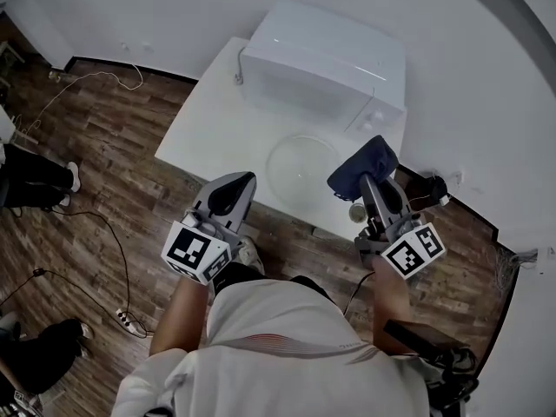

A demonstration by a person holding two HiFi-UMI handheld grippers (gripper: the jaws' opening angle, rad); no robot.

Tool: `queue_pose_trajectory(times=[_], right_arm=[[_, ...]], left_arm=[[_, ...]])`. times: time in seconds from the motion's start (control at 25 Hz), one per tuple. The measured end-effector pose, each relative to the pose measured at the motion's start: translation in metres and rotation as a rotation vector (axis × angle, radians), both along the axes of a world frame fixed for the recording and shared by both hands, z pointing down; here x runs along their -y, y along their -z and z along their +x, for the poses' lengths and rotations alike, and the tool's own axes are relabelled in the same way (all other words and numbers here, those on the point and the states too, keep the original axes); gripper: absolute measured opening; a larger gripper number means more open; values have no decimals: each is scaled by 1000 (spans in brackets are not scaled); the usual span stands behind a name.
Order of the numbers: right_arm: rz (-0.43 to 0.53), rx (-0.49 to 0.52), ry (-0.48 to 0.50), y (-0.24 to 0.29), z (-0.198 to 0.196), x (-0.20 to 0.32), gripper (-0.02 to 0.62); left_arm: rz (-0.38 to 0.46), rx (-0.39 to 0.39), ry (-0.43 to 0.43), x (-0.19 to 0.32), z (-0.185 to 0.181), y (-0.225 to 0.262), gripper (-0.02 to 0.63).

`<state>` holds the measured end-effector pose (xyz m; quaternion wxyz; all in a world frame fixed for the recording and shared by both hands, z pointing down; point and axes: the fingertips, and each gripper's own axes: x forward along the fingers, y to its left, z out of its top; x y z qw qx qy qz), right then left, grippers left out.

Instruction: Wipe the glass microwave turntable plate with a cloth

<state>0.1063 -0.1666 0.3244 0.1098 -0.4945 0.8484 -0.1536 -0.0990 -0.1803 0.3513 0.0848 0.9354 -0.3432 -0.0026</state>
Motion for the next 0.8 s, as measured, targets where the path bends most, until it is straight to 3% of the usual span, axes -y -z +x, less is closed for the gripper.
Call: queue_pose_trajectory(times=[0.08, 0.28, 0.56, 0.8], right_arm=[[-8, 6, -2, 4, 11, -15, 61], [65, -71, 35, 30, 27, -85, 61], [131, -136, 85, 39, 25, -146, 61], [155, -152, 88, 52, 10, -173, 61]], left_arm=[[4, -1, 21, -15, 4, 4, 11], [61, 85, 32, -86, 28, 23, 11], [85, 65, 55, -153, 40, 53, 11], [117, 52, 51, -174, 28, 75, 11]])
